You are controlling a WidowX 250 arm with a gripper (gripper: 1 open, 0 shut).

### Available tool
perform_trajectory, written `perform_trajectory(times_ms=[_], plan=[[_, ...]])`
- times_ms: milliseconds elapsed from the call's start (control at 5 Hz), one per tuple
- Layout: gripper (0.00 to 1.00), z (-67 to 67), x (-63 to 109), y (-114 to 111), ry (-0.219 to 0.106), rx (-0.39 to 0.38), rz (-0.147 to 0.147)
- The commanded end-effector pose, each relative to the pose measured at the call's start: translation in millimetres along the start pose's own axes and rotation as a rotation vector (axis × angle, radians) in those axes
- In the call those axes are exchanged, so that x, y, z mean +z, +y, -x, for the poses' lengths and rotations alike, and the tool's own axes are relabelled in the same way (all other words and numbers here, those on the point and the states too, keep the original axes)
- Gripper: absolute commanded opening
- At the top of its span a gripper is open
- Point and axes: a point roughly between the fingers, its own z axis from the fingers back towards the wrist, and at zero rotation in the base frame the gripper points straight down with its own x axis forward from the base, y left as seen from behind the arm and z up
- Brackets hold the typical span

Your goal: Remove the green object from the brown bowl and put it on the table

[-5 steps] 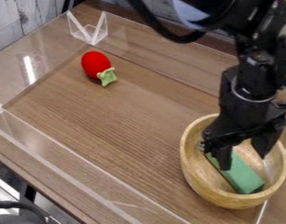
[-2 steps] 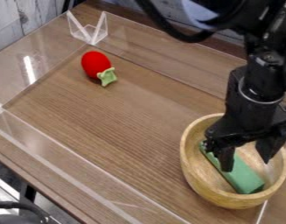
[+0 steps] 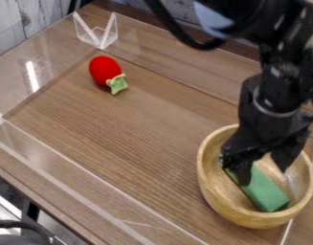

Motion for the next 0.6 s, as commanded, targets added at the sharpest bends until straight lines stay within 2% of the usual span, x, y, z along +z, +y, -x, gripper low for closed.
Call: perform_trajectory(times_ms=[0,200,400], plan=[[1.0,1.6,-16.8,-0.3,-0.011,-0.004,0.011],[0.0,-1.6,-19.5,1.6,-0.004,-0.028,0.021],[0.0,-7.4,-5.4,-3.9,0.003,-0.061,0.038]])
